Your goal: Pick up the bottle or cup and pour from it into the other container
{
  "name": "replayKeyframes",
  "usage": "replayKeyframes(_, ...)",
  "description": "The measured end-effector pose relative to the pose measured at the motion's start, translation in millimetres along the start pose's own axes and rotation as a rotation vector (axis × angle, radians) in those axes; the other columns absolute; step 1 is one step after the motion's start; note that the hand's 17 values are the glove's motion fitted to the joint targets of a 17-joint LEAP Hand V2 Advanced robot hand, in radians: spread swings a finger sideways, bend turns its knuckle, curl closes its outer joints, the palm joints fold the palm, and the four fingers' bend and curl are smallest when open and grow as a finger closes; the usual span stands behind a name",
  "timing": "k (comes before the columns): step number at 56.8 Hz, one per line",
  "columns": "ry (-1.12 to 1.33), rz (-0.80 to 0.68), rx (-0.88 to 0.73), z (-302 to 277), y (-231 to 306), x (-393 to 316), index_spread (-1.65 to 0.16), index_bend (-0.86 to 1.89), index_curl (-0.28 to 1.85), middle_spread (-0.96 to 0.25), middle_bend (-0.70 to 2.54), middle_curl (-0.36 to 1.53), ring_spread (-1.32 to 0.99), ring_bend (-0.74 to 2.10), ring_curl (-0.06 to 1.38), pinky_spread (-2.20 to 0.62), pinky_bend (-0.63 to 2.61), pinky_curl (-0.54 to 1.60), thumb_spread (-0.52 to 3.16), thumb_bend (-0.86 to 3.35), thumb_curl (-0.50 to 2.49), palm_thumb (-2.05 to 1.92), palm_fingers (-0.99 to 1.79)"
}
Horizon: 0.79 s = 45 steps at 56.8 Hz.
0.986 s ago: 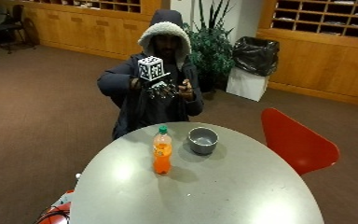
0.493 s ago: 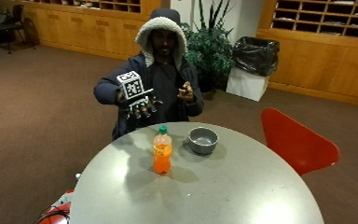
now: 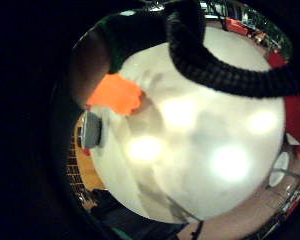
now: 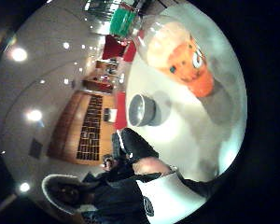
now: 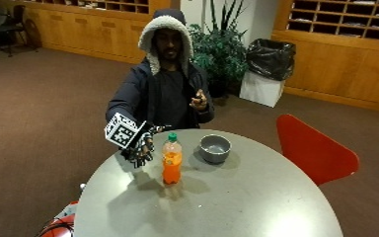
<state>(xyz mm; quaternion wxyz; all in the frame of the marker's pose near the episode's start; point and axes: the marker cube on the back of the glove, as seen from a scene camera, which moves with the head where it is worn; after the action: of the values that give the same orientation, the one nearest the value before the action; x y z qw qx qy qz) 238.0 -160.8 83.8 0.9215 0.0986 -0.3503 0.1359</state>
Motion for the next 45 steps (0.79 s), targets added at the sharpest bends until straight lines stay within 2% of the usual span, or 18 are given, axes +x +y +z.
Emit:
replayKeyframes(15, -0.275, -0.001, -0.042, 33.5, -53.3, 14.8, -0.30, 0.12, 0.21, 0.11, 0.22, 0.32, 0.21, 0.23, 0.21, 0.38, 0.61, 0.35, 0.89, -0.02, 0.33, 0.43, 0.16)
replayKeyframes(26, -0.416, -0.088, -0.077, 54.2, -75.5, 12.1, -0.28, 0.11, 0.20, 0.11, 0.22, 0.32, 0.21, 0.26, 0.23, 0.38, 0.64, 0.36, 0.85, -0.02, 0.35, 0.53, 0.21)
replayKeyframes(35, -0.486, -0.122, -0.116, 65.1, -89.4, 13.3, -0.28, 0.10, 0.19, 0.02, 0.34, 0.36, 0.17, 0.40, 0.27, 0.36, 0.57, 0.33, 0.81, 0.00, 0.39, 0.67, 0.52)
replayKeyframes(45, -0.561, -0.147, -0.100, 72.2, -94.4, 14.4, -0.31, 0.15, 0.23, -0.16, 0.40, 0.38, -0.02, 0.57, 0.33, 0.31, 0.42, 0.30, 0.75, 0.01, 0.47, 0.86, 1.01)
